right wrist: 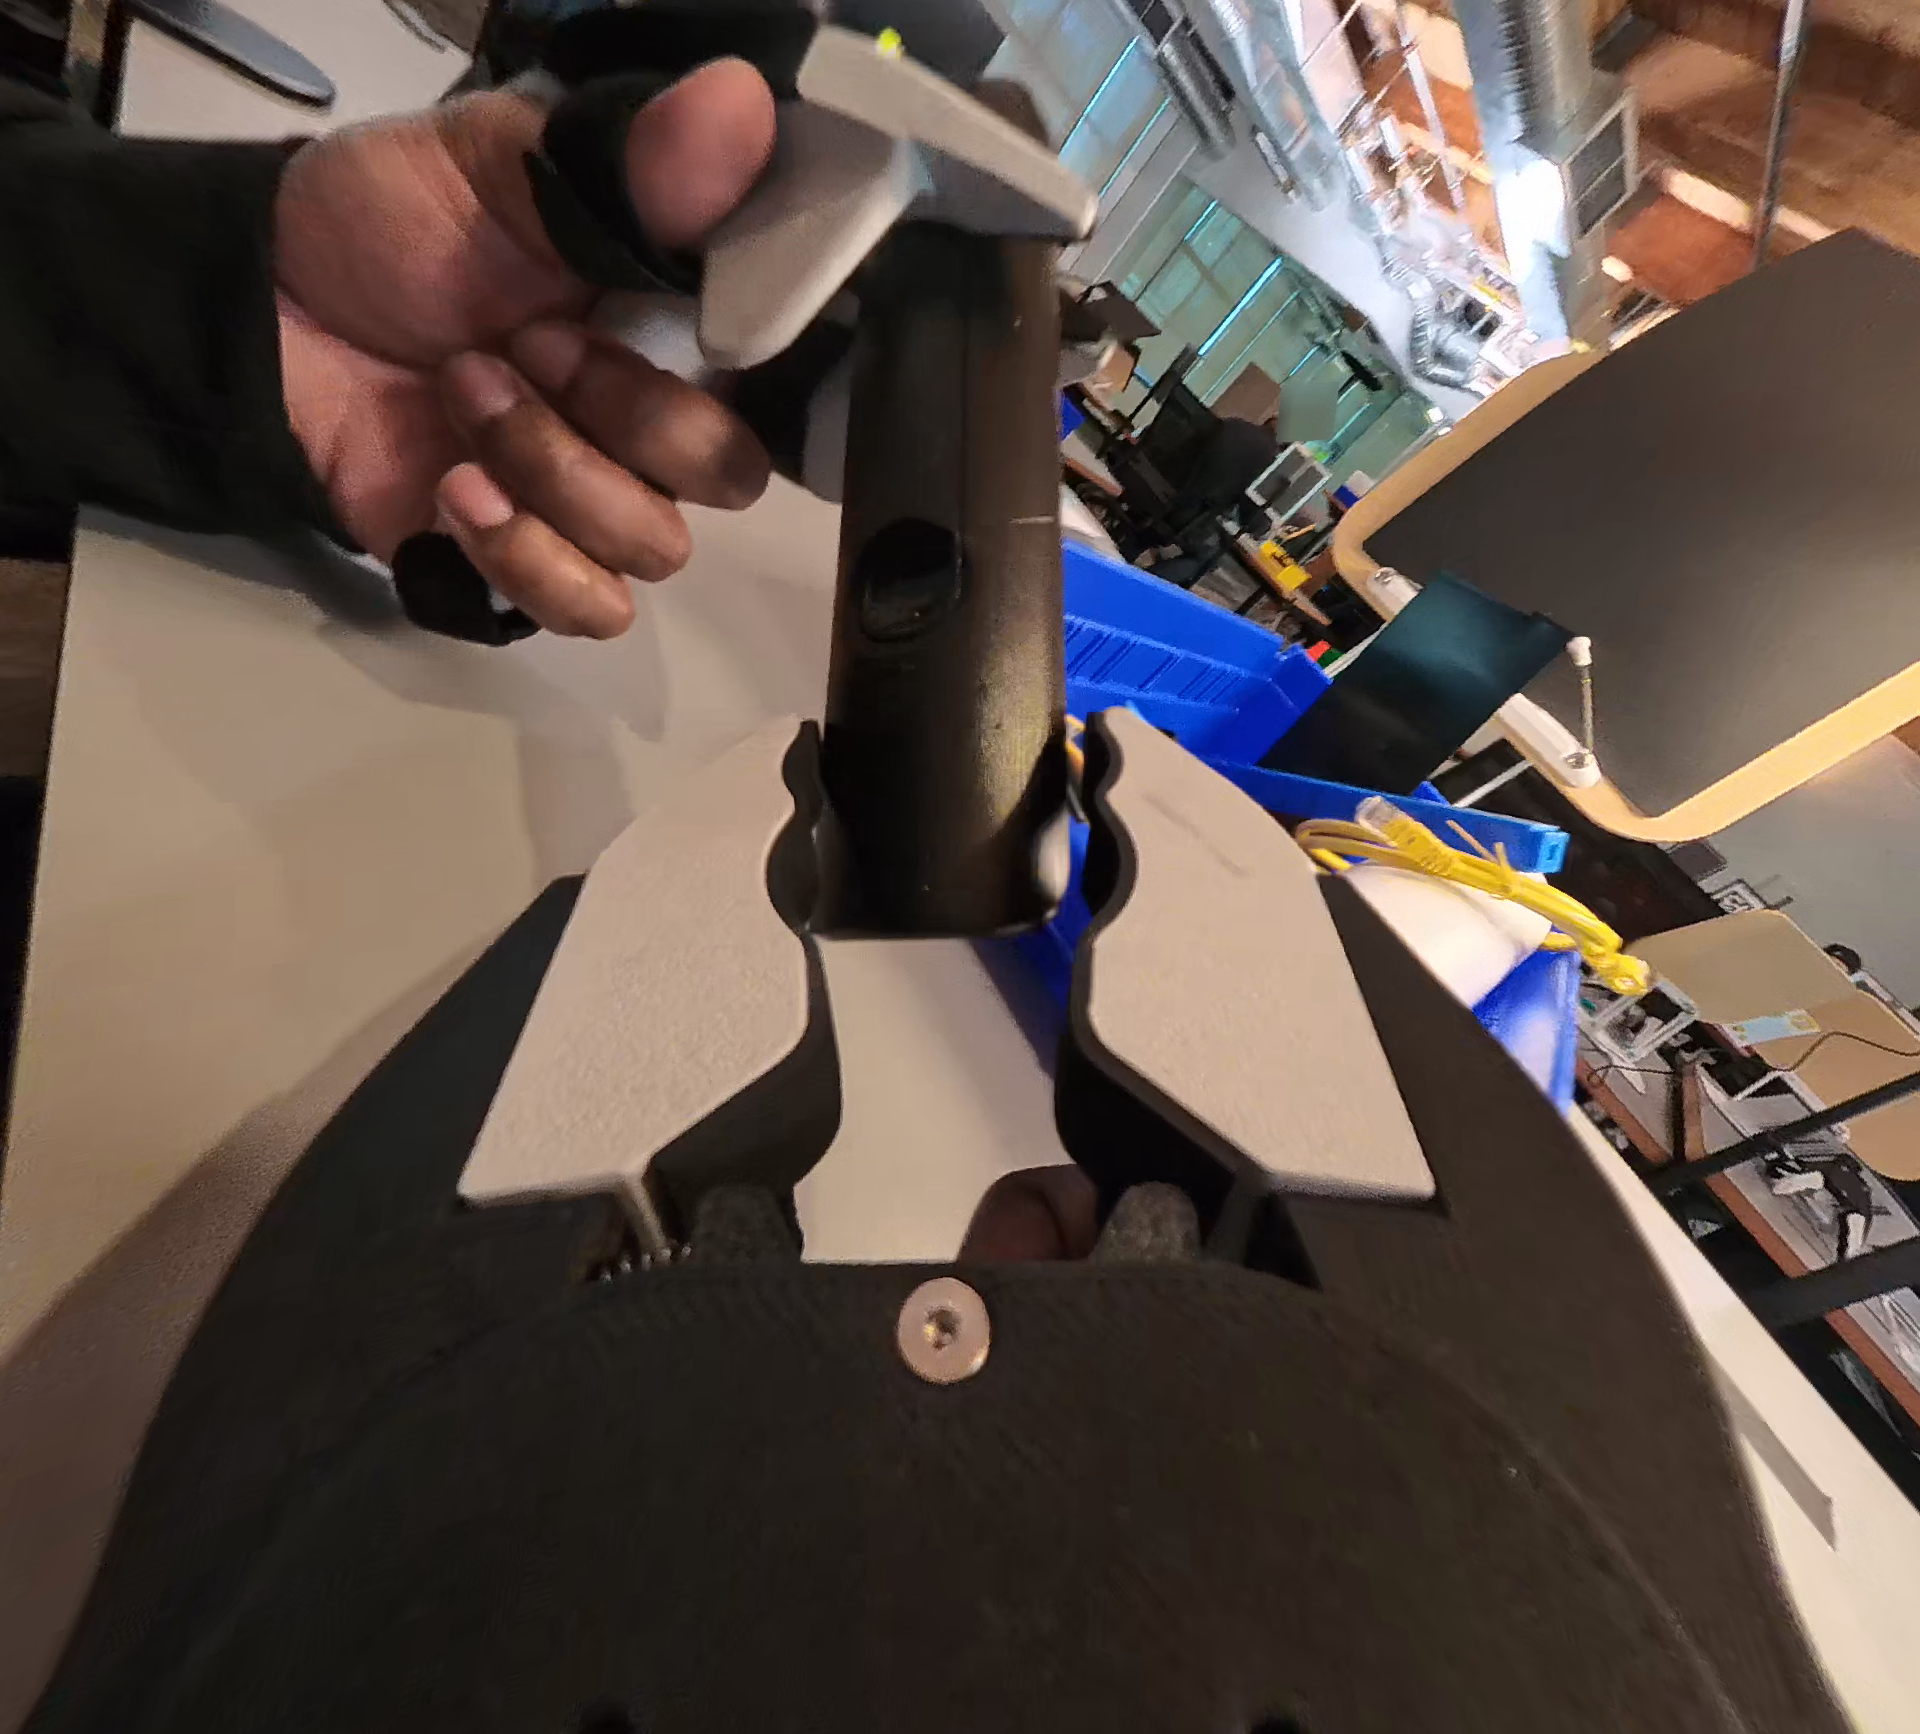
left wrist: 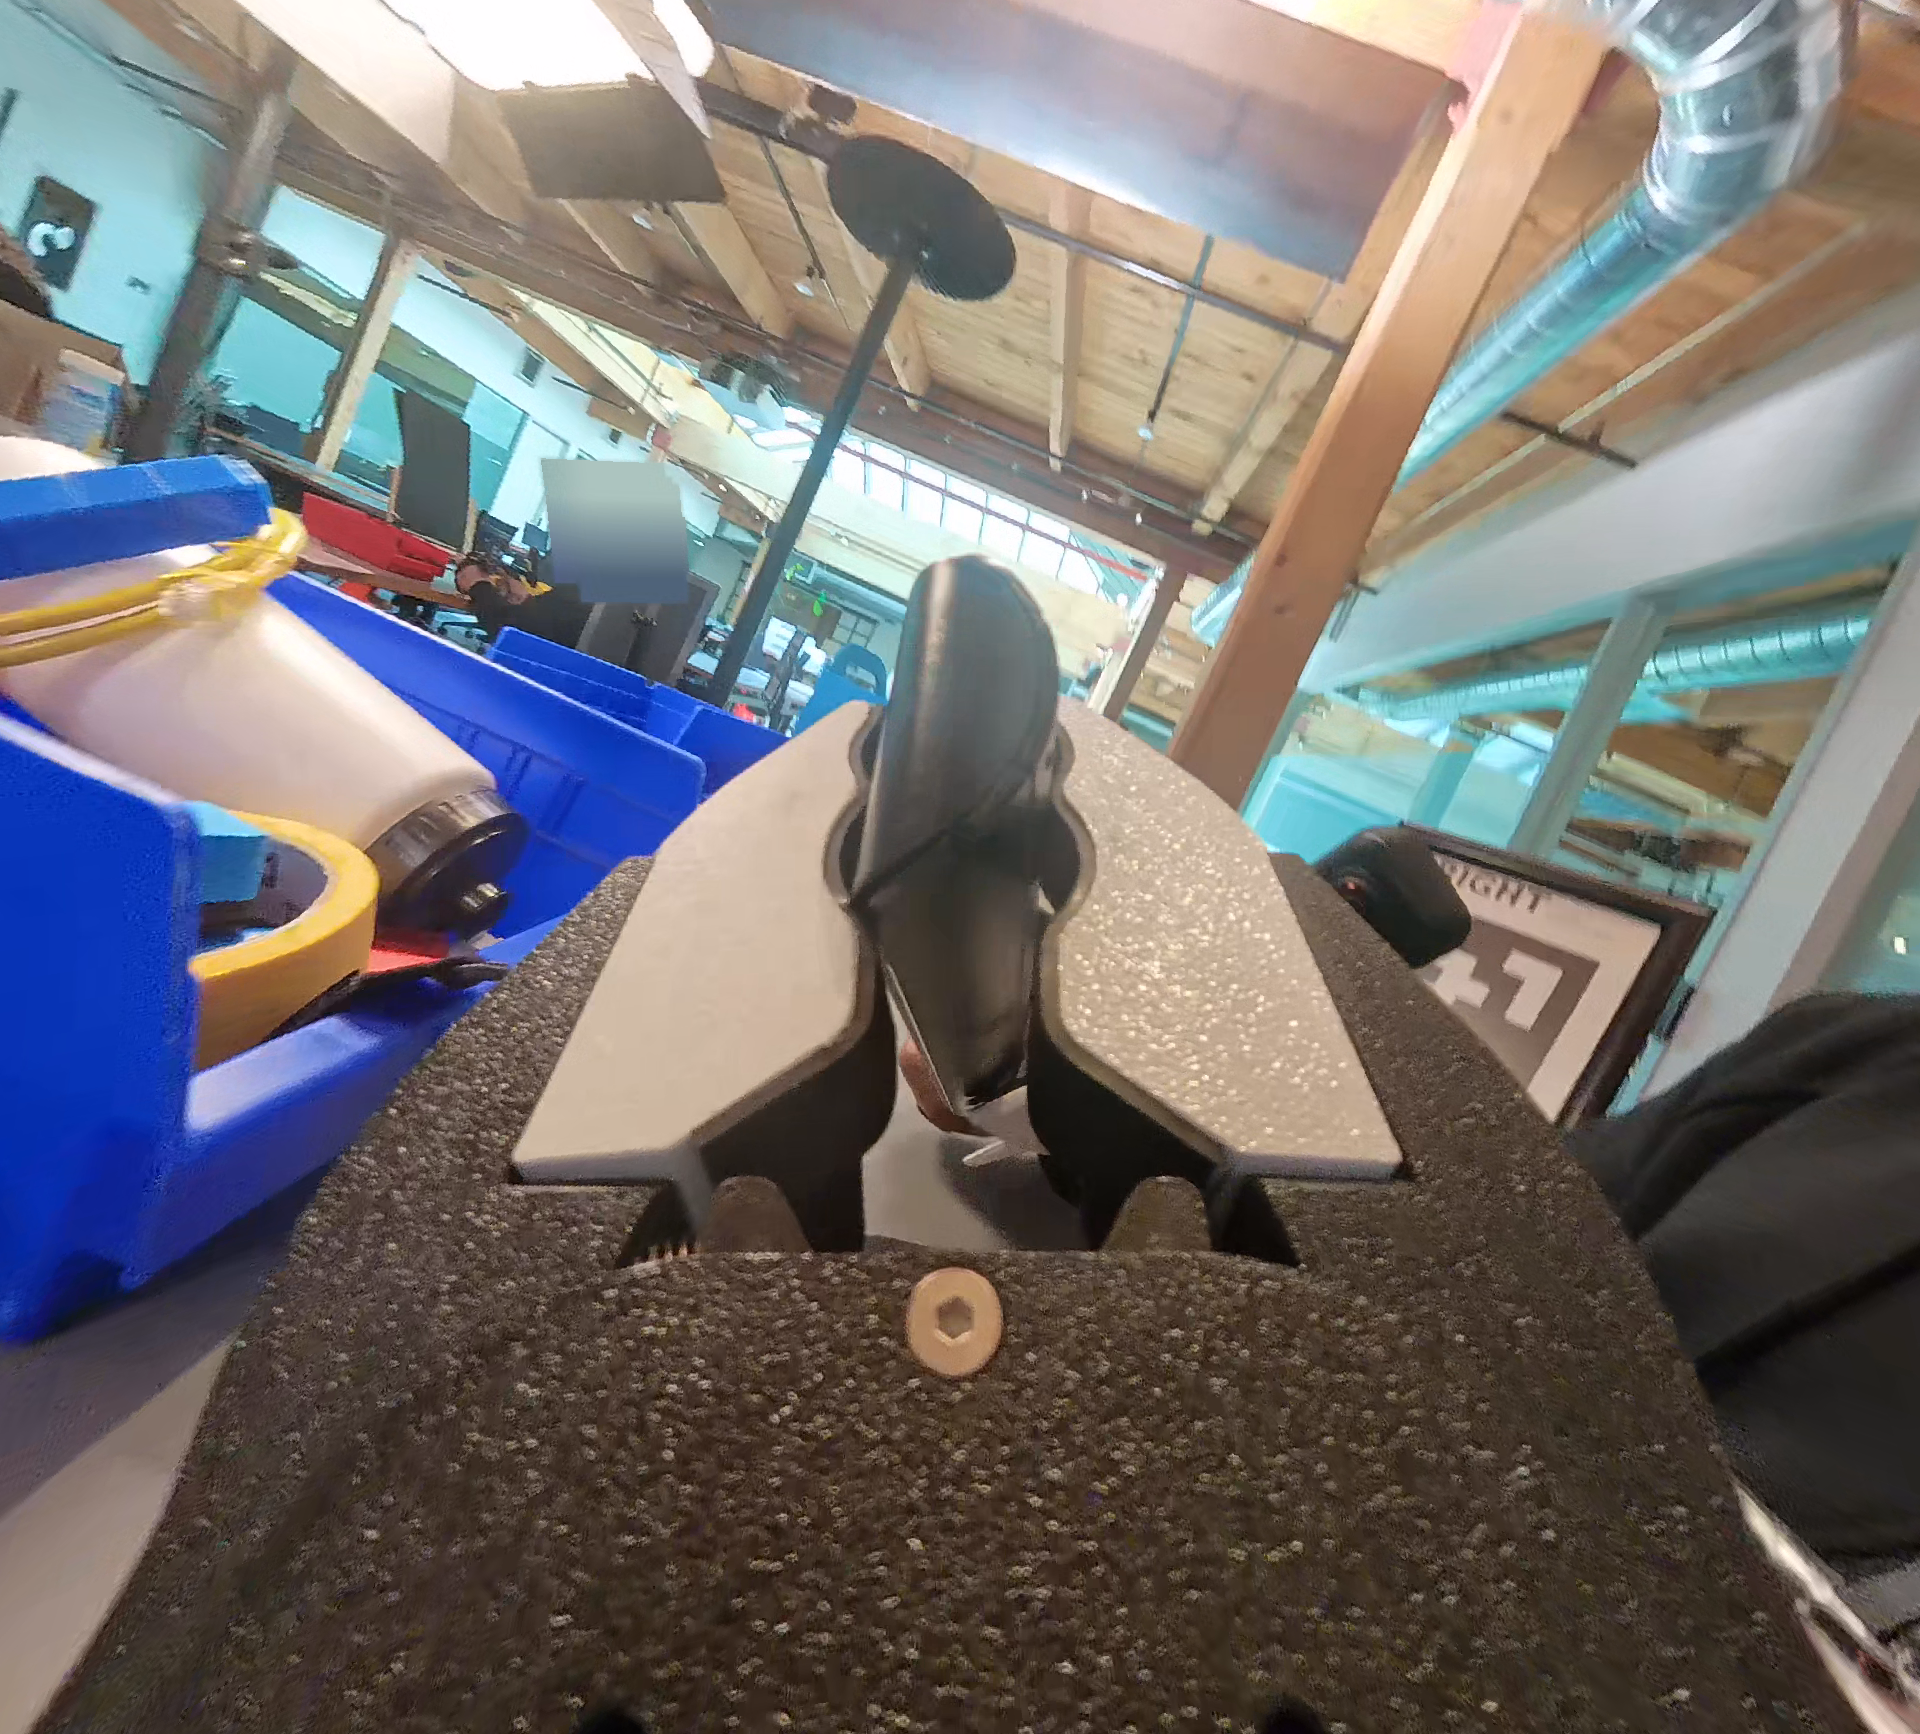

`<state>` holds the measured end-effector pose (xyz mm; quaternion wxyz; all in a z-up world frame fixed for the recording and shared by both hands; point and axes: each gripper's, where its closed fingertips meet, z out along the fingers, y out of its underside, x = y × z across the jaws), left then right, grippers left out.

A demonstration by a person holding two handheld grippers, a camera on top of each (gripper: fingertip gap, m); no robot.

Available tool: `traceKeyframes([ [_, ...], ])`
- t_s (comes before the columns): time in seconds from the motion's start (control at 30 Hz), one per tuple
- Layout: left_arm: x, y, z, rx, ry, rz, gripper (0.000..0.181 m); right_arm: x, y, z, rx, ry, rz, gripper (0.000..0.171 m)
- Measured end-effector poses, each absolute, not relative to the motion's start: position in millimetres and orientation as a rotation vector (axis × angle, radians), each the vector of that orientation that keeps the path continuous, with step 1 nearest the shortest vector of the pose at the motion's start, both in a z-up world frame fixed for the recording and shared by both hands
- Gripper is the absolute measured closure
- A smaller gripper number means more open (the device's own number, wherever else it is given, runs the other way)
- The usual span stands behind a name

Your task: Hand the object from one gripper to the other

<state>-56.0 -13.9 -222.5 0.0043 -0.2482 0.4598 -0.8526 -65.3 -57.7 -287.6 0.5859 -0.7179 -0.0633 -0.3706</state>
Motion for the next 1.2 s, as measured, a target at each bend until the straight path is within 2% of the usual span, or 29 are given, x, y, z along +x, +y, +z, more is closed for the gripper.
traceKeyframes([
  [0.23,-42,10,-220,-0.927,1.224,-2.762,0.154,-68,-57,-281,-1.632,-0.184,-0.940,0.110],
  [0.47,-42,7,-222,-0.972,1.207,-2.881,0.153,-71,-58,-269,-1.549,-0.243,-1.123,0.100],
  [0.77,-52,-18,-223,-0.951,1.295,-3.024,0.154,-74,-50,-278,-1.574,-0.344,-1.260,0.099],
  [1.2,-45,-17,-224,-1.052,1.079,-3.119,0.154,-80,-49,-271,-1.523,-0.361,-1.307,0.097],
])
